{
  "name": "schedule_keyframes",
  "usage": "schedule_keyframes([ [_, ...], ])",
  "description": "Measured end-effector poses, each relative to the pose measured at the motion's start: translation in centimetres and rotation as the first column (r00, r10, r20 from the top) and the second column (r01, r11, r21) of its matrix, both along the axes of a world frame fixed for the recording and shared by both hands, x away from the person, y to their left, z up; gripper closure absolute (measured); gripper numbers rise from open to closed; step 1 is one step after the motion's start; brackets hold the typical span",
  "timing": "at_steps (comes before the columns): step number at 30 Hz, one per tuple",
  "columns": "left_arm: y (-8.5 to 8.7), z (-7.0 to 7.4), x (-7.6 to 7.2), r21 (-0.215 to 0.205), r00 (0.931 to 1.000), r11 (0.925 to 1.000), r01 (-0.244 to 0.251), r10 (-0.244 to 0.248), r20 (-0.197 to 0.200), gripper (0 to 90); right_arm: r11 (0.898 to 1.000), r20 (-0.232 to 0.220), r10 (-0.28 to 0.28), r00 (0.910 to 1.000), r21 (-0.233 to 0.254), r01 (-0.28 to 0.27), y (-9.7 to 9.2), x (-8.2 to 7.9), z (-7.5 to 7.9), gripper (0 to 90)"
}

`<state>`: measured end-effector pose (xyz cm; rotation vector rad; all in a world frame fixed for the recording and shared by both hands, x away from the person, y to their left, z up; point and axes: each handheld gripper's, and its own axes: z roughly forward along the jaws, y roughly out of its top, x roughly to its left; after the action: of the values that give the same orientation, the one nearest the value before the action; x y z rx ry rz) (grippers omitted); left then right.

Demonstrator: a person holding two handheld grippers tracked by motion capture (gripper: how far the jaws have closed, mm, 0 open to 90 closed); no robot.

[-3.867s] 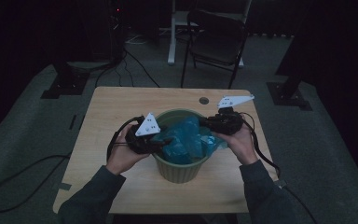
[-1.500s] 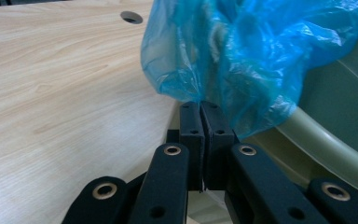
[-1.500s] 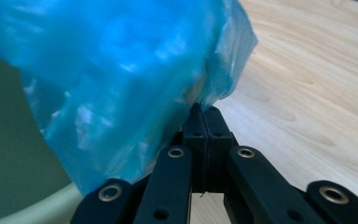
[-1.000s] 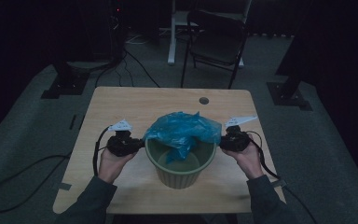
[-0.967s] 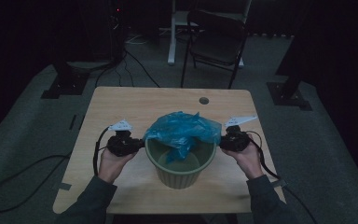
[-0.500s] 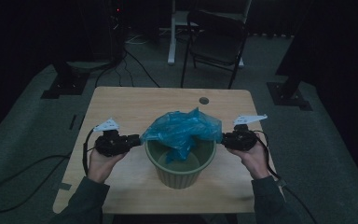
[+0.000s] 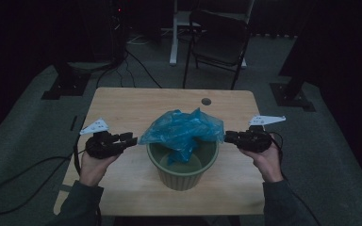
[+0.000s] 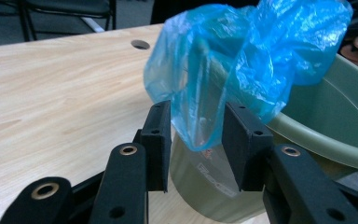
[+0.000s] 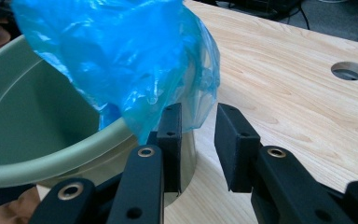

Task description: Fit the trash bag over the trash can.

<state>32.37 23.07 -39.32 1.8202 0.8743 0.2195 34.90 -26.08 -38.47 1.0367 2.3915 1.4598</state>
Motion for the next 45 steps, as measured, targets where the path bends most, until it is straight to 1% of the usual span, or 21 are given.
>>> schedule_keyframes([
  [2,0.1,0.1,-0.1,-0.004,1.0,1.0,-0.003,0.003,0.001,62.1,1.0,0.002,0.005,1.0,-0.001,-0.005,-0.1,-0.1,0.1,71.8],
  [3,0.3,0.3,-0.3,-0.011,0.9999,0.9999,-0.001,0.001,0.01,62.1,1.0,0.005,0.008,1.0,-0.002,-0.008,-0.1,-0.2,0.1,71.9],
  [4,0.3,0.4,-0.5,-0.014,0.9999,0.9999,0.005,-0.005,0.014,62.0,1.0,0.006,0.023,0.9997,-0.006,-0.023,-0.2,-0.5,0.1,72.2],
  [8,0.1,0.8,-1.1,-0.016,0.9989,0.999,0.042,-0.042,0.018,60.5,0.999,0.006,0.049,0.9988,-0.018,-0.048,-0.1,-1.0,0.1,71.2],
  [10,-0.2,0.9,-1.2,-0.012,0.9979,0.9982,0.06,-0.059,0.026,59.5,0.997,0.009,0.072,0.9973,-0.025,-0.072,0.0,-1.3,0.0,69.9],
  [13,-0.7,1.1,-1.2,-0.008,0.9961,0.9966,0.082,-0.082,0.034,58.8,0.995,0.012,0.096,0.9953,-0.032,-0.096,0.2,-1.6,0.2,68.9],
  [15,-1.1,1.3,-1.0,-0.006,0.9947,0.9953,0.097,-0.096,0.034,58.2,0.993,0.015,0.115,0.9933,-0.025,-0.114,0.2,-1.7,0.3,67.6],
  [18,-1.7,1.3,-0.7,0.0,0.9935,0.9941,0.109,-0.109,0.033,57.9,0.992,0.017,0.129,0.9915,-0.02,-0.128,0.3,-1.7,0.4,66.0],
  [19,-1.9,1.3,-0.6,0.002,0.9932,0.9937,0.112,-0.112,0.031,57.9,0.99,0.019,0.142,0.9897,-0.009,-0.142,0.5,-1.7,0.5,65.0],
  [21,-1.9,1.3,-0.6,0.002,0.9932,0.9937,0.112,-0.112,0.031,58.0,0.989,0.021,0.145,0.9892,-0.008,-0.145,0.5,-1.6,0.6,65.0],
  [23,-2.3,1.1,-0.3,0.01,0.9938,0.994,0.109,-0.109,0.022,61.7,0.99,0.021,0.144,0.9894,-0.008,-0.143,0.7,-1.5,0.6,66.2],
  [24,-2.5,1.0,-0.3,0.018,0.9938,0.9938,0.11,-0.11,0.017,61.7,0.99,0.019,0.14,0.9899,-0.011,-0.14,0.7,-1.5,0.5,67.3],
  [28,-2.8,0.9,-0.3,0.038,0.9919,0.9914,0.125,-0.126,0.019,72.2,0.99,0.01,0.143,0.9897,-0.019,-0.143,0.9,-1.4,0.2,80.4],
  [29,-2.8,0.9,-0.3,0.038,0.9919,0.9914,0.125,-0.126,0.019,76.7,0.99,0.01,0.143,0.9897,-0.019,-0.143,0.9,-1.4,0.2,80.4],
  [30,-2.9,0.9,-0.5,0.041,0.9917,0.9912,0.126,-0.127,0.02,76.7,0.989,0.01,0.149,0.9887,-0.02,-0.149,1.0,-1.4,0.2,84.0],
  [31,-2.9,0.8,-0.5,0.039,0.9915,0.9911,0.127,-0.128,0.02,82.1,0.987,0.009,0.162,0.9867,-0.021,-0.162,1.1,-1.6,0.2,87.1],
  [34,-3.0,0.6,-0.8,0.047,0.9919,0.991,0.125,-0.126,0.017,87.6,0.983,0.008,0.184,0.9829,-0.025,-0.184,1.2,-1.9,0.2,89.5],
  [36,-3.0,0.5,-0.9,0.051,0.9914,0.9903,0.129,-0.13,0.012,88.8,0.983,0.006,0.183,0.983,-0.028,-0.183,1.2,-2.1,0.1,89.8],
  [38,-3.0,0.3,-1.1,0.066,0.9912,0.9892,0.131,-0.132,0.013,89.8,0.981,0.007,0.192,0.9814,-0.03,-0.191,1.2,-2.4,0.0,90.0],
  [41,-3.1,0.2,-1.4,0.071,0.99,0.9878,0.139,-0.14,0.014,90.0,0.98,0.005,0.195,0.9808,-0.031,-0.195,1.2,-2.6,0.0,90.0],
  [45,-3.3,-0.3,-2.2,0.081,0.9879,0.9847,0.154,-0.155,0.004,90.0,0.977,0.003,0.213,0.9771,-0.034,-0.213,1.2,-2.9,0.0,90.0],
])
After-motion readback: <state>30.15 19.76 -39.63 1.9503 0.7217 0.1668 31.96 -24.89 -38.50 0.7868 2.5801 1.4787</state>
